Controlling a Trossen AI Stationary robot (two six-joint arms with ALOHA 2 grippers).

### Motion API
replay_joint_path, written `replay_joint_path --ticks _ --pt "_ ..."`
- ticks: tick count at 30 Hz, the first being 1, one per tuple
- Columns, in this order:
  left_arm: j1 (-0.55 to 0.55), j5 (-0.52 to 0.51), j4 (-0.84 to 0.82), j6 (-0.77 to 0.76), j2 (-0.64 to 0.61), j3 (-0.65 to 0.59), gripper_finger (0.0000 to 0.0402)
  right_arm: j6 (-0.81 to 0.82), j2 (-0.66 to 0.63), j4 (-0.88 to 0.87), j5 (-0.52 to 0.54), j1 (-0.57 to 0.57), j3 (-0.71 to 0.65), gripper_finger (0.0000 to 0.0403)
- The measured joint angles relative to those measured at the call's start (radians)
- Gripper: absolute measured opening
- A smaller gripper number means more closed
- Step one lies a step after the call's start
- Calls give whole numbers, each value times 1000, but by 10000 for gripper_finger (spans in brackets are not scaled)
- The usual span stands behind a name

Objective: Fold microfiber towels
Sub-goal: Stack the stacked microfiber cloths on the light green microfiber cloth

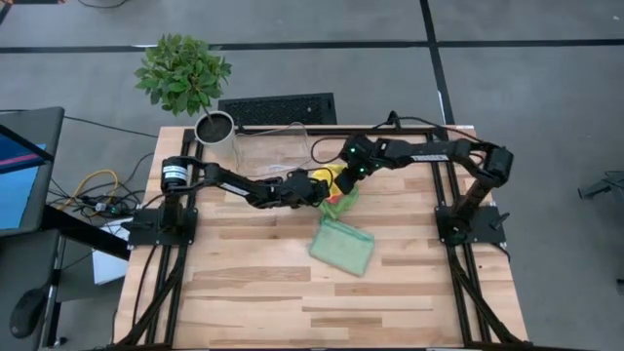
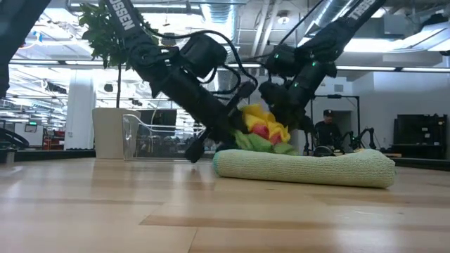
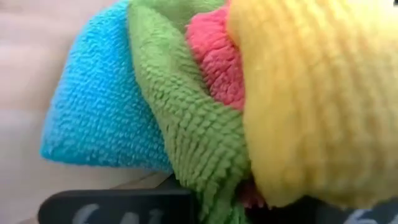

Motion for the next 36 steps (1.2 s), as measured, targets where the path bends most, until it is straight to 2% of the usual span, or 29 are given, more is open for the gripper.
replay_joint_path --ticks 10,15,18,23,25,30,36 --pt "-20 56 83 14 -79 34 27 32 -248 -214 83 29 1 29" --pt "-76 67 79 22 -79 91 27 110 -319 -328 147 106 1 29" --pt "-109 108 80 45 -80 123 27 195 -349 -403 208 188 1 29" --pt "-139 317 7 92 -80 159 27 394 -381 -516 306 373 2 29" --pt "-147 368 -28 100 -80 161 27 487 -392 -534 340 457 2 29" --pt "-164 431 -154 116 -82 162 34 722 -392 -534 431 654 2 32" --pt "-174 483 -171 156 -82 162 30 885 -354 -448 518 807 0 36"
